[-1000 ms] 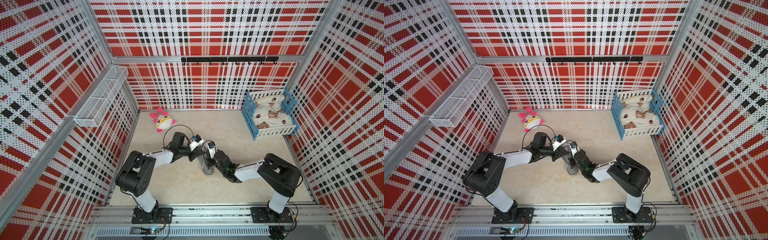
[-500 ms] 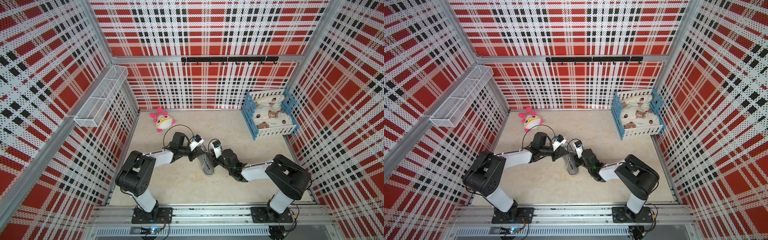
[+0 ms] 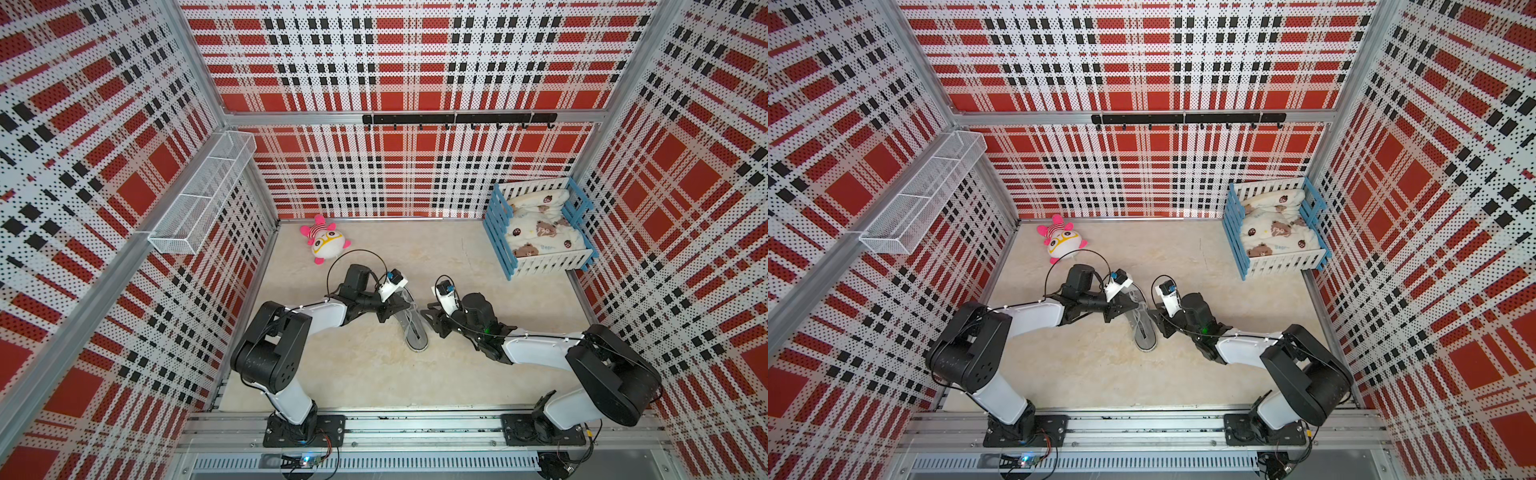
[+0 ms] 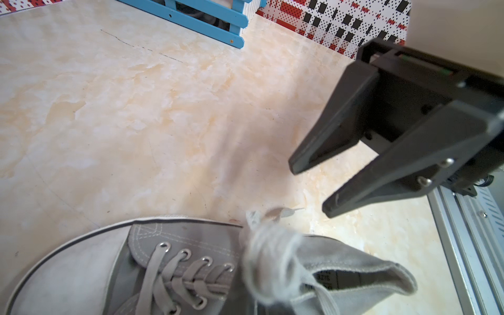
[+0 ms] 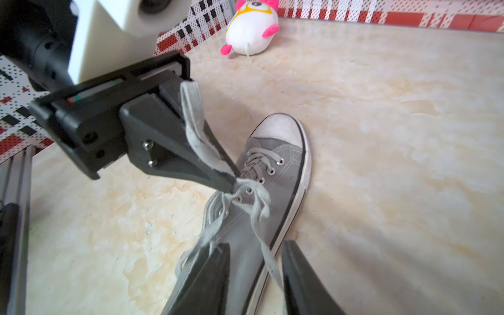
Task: Tie the shoes
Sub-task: Cross the shoelace with the shoelace.
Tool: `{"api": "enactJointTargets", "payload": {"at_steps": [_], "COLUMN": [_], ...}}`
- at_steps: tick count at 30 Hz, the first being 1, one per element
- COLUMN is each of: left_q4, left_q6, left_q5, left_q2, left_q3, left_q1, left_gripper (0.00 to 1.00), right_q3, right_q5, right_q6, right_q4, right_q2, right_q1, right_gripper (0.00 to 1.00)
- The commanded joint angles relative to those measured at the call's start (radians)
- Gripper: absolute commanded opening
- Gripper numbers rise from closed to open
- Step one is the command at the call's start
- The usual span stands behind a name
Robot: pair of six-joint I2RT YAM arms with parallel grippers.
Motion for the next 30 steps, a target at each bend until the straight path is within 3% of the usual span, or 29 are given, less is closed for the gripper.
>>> {"api": "enactJointTargets", "payload": {"at_steps": [1,8,17,24,30], "left_q4": [0.036,0.049,0.085,0.091,0.091], "left_q6": [-0.003,-0.017,-0.043,-0.045,-0.043], "left_q5": [0.009,0.004,-0.004,-0.003,0.001], "left_q2": [-0.020,-0.020,-0.026,-0.022,-0.023], "left_q3": [-0.009,-0.008,-0.020,-0.022,-0.023], "left_q1": [-0.006,-0.008,0.010,0.014,0.015], "left_gripper": [0.00,0.00,0.00,0.00,0.00], "right_q3": [-0.006,-0.037,-0.022,-0.046,-0.025], "right_q5": [-0.144,-0.207,-0.255,-0.182,-0.137], "right_q6": [0.050,0.158,0.301,0.238,0.150], "right_q4": [-0.084,0.056,0.343,0.246,0.103], "right_q2": [0.000,0.075,0.194,0.114,0.060], "right_q1": [-0.001,0.038,0.094,0.041,-0.039], "right_gripper": [0.29,0.12,0.08,0.09,0.19]}}
